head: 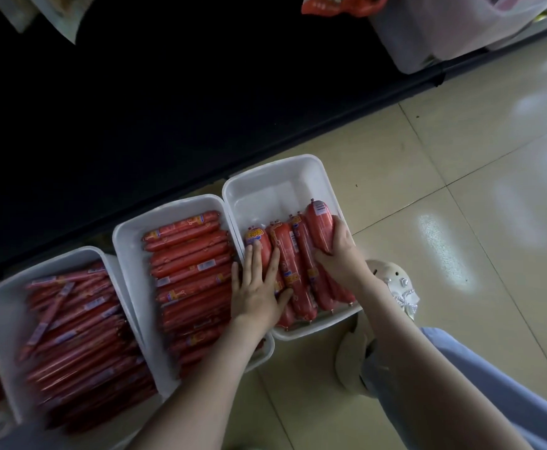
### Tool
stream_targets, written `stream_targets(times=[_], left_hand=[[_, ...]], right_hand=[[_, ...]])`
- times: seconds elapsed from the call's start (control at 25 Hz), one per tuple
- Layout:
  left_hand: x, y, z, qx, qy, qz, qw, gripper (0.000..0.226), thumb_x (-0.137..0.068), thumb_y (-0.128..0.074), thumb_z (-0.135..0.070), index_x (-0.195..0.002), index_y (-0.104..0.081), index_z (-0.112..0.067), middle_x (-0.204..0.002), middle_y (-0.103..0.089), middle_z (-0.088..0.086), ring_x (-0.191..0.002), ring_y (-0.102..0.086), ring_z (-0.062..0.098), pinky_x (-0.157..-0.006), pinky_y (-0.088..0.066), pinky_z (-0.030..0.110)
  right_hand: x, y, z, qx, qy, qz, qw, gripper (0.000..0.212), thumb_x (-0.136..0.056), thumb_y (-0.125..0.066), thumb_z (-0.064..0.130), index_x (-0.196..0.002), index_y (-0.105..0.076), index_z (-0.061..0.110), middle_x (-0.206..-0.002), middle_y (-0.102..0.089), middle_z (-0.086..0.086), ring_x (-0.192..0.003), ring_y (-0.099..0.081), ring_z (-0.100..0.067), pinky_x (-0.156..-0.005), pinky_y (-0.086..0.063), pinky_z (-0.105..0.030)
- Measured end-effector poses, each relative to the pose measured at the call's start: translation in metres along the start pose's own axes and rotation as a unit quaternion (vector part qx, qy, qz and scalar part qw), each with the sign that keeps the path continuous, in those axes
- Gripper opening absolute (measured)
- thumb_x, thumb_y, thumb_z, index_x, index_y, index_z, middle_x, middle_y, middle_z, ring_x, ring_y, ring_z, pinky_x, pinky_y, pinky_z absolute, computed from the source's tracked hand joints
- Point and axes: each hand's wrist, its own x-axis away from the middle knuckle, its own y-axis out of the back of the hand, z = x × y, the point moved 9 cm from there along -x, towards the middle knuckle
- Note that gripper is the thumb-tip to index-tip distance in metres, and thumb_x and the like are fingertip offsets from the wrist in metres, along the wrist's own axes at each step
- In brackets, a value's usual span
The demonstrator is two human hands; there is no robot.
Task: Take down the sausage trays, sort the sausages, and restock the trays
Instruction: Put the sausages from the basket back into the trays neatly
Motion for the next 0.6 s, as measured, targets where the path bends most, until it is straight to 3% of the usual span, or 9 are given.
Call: stream_targets(times=[0.08,0.16,0.28,0.36,0.48,0.6], left_hand=[[-0.002,-0.005,0.0,-0.005,-0.001,0.007,1.0,0.076,-0.094,-0.024,-0.061,-0.139,0.031,-0.033,-0.137,0.052,0.004,-0.134,0.04,0.021,-0.115,0.016,0.045],[-0.002,-0.006,-0.002,0.007,-0.01,-0.047,0.999,0.073,-0.093,-0.023,-0.061,-0.145,0.019,-0.033,-0.147,0.039,0.008,-0.14,0.031,0.023,-0.115,0.012,0.046],[0.003,-0.003,0.005,0.035,0.041,-0.146,0.988,0.074,-0.088,-0.03,-0.057,-0.151,-0.011,-0.022,-0.157,-0.001,0.016,-0.144,-0.001,0.031,-0.114,-0.002,0.047],[0.007,-0.006,0.008,0.066,0.066,-0.155,0.983,0.077,-0.09,-0.045,-0.051,-0.15,-0.008,-0.02,-0.156,-0.005,0.021,-0.141,-0.011,0.039,-0.114,-0.01,0.048],[0.009,-0.007,0.005,0.084,0.072,-0.125,0.986,0.085,-0.089,-0.051,-0.048,-0.149,0.003,-0.021,-0.155,0.004,0.023,-0.142,-0.009,0.04,-0.115,-0.004,0.046],[0.012,-0.003,0.005,0.065,0.083,-0.12,0.987,0.074,-0.086,-0.039,-0.053,-0.147,-0.019,-0.015,-0.152,-0.019,0.028,-0.138,-0.015,0.038,-0.113,-0.006,0.046]], right_hand=[[0.002,0.0,-0.001,0.073,0.019,-0.017,0.997,0.078,-0.094,-0.054,0.026,-0.151,-0.004,0.009,-0.141,-0.034,-0.016,-0.126,-0.034,-0.034,-0.103,-0.029,-0.04],[0.009,-0.003,-0.003,0.12,0.026,-0.042,0.992,0.078,-0.099,-0.044,0.032,-0.149,0.009,0.005,-0.146,-0.027,-0.018,-0.126,-0.029,-0.034,-0.106,-0.026,-0.041],[0.014,-0.003,-0.007,0.174,-0.003,-0.094,0.98,0.07,-0.102,-0.029,0.037,-0.149,0.013,0.007,-0.153,-0.018,-0.013,-0.132,-0.024,-0.032,-0.11,-0.02,-0.044],[0.015,-0.003,-0.02,0.209,-0.057,-0.087,0.972,0.066,-0.102,-0.024,0.035,-0.149,0.016,0.014,-0.157,-0.009,-0.008,-0.141,-0.012,-0.03,-0.115,-0.009,-0.046],[0.018,-0.012,-0.036,0.212,-0.087,-0.058,0.972,0.063,-0.102,-0.021,0.029,-0.149,0.02,0.02,-0.16,0.006,-0.005,-0.146,0.008,-0.024,-0.116,0.007,-0.047],[0.011,-0.014,-0.04,0.196,-0.093,-0.045,0.975,0.061,-0.102,-0.018,0.03,-0.149,0.019,0.019,-0.159,0.014,-0.005,-0.145,0.018,-0.02,-0.115,0.016,-0.044]])
